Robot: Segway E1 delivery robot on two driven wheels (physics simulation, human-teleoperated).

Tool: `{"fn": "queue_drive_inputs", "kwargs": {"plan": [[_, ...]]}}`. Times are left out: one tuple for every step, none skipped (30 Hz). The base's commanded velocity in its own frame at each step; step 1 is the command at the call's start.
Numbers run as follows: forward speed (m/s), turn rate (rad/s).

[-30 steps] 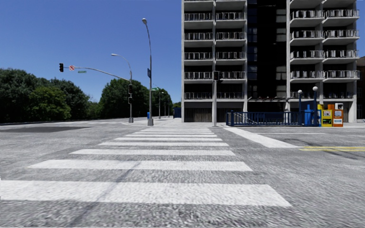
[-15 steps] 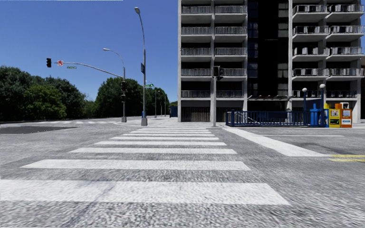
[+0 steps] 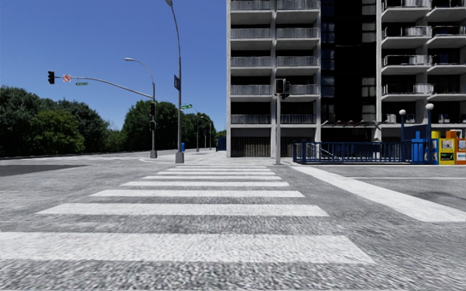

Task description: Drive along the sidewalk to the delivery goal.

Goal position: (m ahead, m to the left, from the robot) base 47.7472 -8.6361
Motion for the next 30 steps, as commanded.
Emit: {"fn": "queue_drive_inputs", "kwargs": {"plan": [[2.00,0.00],[2.00,0.00],[2.00,0.00],[2.00,0.00],[2.00,0.00],[2.00,0.00],[2.00,0.00],[2.00,0.00],[2.00,0.00],[2.00,0.00],[2.00,0.00],[2.00,0.00],[2.00,0.00],[2.00,0.00],[2.00,0.00],[2.00,0.00],[2.00,0.00],[2.00,0.00],[2.00,0.00],[2.00,0.00],[2.00,0.00],[2.00,0.00],[2.00,0.00],[2.00,0.00],[2.00,0.00],[2.00,0.00],[2.00,0.00],[2.00,0.00],[2.00,0.00],[2.00,0.00]]}}
